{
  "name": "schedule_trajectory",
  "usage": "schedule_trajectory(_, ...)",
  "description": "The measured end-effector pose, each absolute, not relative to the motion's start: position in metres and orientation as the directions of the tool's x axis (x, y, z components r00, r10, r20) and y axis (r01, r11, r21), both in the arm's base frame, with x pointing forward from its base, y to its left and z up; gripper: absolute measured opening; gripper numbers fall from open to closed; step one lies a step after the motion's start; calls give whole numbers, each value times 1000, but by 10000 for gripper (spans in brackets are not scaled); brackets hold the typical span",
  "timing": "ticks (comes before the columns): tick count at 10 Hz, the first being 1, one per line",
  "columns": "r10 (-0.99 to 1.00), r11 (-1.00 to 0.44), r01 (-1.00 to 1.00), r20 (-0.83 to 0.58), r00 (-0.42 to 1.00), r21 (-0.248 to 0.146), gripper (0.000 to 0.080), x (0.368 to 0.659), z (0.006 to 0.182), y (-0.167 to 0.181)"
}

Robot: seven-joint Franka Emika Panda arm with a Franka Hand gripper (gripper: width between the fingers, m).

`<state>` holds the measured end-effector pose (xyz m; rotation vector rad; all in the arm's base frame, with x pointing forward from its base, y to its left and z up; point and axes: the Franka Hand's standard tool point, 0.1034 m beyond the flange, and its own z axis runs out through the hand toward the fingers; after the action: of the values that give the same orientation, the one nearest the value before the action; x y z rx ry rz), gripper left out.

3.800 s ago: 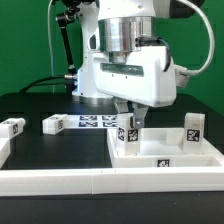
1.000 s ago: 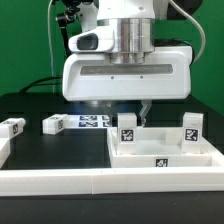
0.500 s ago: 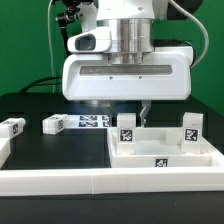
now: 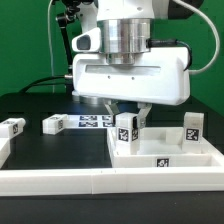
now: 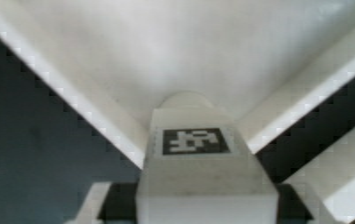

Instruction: Assemble square table

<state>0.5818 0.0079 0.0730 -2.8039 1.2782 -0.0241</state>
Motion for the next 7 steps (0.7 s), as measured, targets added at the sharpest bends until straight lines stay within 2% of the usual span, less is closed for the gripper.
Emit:
schedule_trajectory(3,-909,-414,-909,-30,416,-55,291,582,73,9)
schedule_trajectory(7,-980,-186,-981,-54,189,-54,291,583,73,8)
